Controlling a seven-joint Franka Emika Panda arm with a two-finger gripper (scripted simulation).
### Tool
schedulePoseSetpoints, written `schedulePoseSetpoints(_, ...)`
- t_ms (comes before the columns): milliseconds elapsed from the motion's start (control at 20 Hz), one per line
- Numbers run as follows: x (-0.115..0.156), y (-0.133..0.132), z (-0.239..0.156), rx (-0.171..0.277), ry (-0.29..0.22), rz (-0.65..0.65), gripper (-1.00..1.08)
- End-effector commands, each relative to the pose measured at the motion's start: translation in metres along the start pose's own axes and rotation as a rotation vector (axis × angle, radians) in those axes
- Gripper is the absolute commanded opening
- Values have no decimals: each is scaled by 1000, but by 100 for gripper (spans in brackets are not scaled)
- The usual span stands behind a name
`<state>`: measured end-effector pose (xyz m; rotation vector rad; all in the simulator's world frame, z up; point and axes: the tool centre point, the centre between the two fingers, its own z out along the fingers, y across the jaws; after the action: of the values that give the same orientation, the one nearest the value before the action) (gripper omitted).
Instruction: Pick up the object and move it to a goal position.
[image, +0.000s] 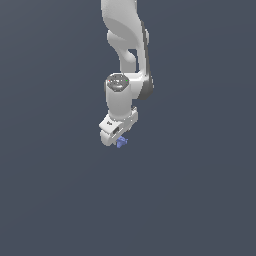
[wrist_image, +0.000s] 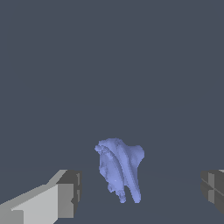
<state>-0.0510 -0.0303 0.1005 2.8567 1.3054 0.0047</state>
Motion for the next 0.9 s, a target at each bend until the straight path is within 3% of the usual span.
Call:
schedulePoseSetpoints(0,-4,-2,5,0,-1,-69,100)
schedulePoseSetpoints(450,-15,-8,17,1,-2,-249,100)
schedulePoseSetpoints(850,-19,-10,22,2,-2,-315,100)
